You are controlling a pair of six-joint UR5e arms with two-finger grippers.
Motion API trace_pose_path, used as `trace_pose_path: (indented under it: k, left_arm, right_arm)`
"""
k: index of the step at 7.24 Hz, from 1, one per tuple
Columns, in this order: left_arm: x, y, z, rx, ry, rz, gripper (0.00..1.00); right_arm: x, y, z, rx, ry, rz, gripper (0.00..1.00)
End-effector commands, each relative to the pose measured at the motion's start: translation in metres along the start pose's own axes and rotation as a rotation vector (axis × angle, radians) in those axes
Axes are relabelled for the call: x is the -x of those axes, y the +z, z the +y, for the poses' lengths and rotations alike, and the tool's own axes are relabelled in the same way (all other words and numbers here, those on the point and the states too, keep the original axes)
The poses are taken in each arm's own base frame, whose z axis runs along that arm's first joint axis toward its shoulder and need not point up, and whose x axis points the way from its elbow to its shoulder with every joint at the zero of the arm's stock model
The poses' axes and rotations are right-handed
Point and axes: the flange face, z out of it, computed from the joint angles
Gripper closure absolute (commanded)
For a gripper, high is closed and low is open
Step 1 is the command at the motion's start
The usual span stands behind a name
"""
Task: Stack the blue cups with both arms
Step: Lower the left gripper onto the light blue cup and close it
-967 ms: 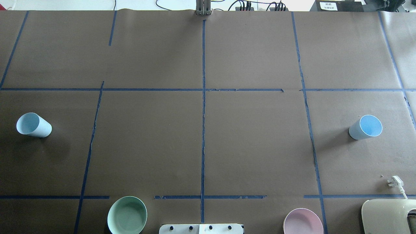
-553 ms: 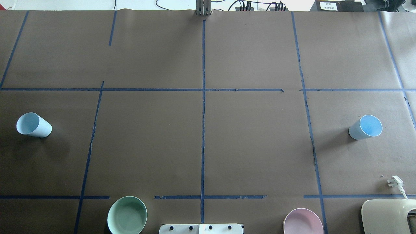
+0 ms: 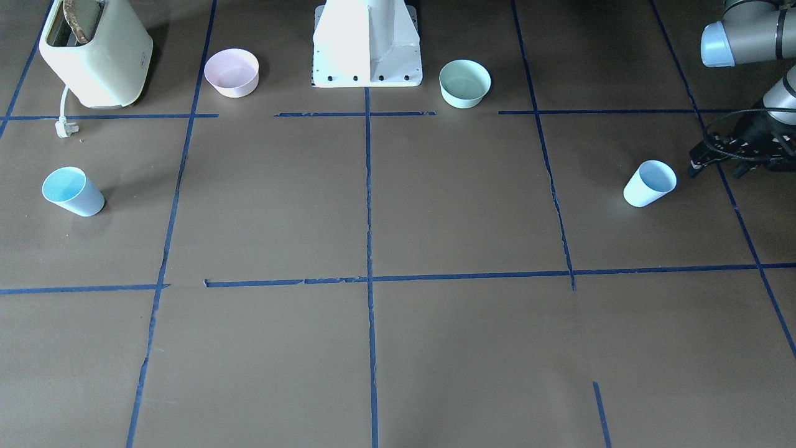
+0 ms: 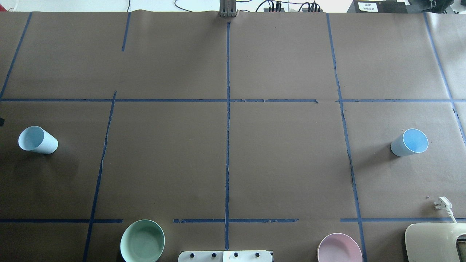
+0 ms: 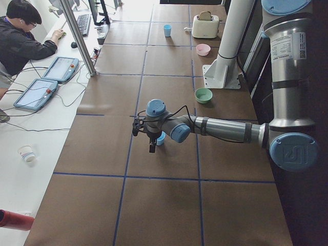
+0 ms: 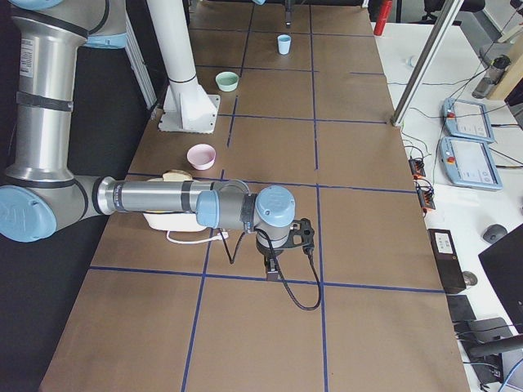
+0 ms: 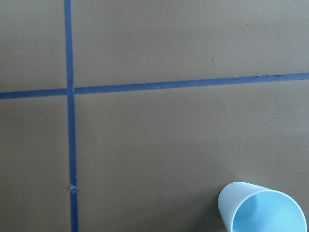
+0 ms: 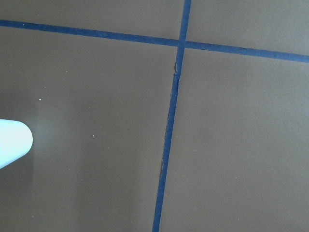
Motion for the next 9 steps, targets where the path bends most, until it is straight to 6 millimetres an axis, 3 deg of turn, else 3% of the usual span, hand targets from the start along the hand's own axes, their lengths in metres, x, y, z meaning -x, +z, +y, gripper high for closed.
trace_pose_path:
  k: [1,4,5,7,8,9]
  left_arm:
    - [-0.01,0.027,0.011,0.015,-0.037,0.025,0.0]
    - [-0.022,0.046,0.021,0.053,-0.02,0.028,0.03]
    - [-0.025,0.049,0.022,0.06,-0.031,0.028,0.24]
    - [-0.046,0.058,0.021,0.075,-0.066,0.038,0.84]
    - [-0.046,0.058,0.021,0.076,-0.067,0.037,0.95]
    - [-0.046,0.058,0.021,0.076,-0.067,0.037,1.0]
  right_arm:
    - [0.0,0.0,0.0,0.001,0.0,0.0,0.0]
    - [-0.001,0.002,0.001,0.005,0.001,-0.001,0.0]
    - [-0.001,0.004,0.001,0.008,0.0,-0.001,0.0]
    - [-0.001,0.005,0.001,0.01,0.0,-0.001,0.0]
    - [-0.001,0.005,0.001,0.011,0.001,-0.002,0.0]
    - [-0.001,0.005,0.001,0.011,0.001,-0.002,0.0]
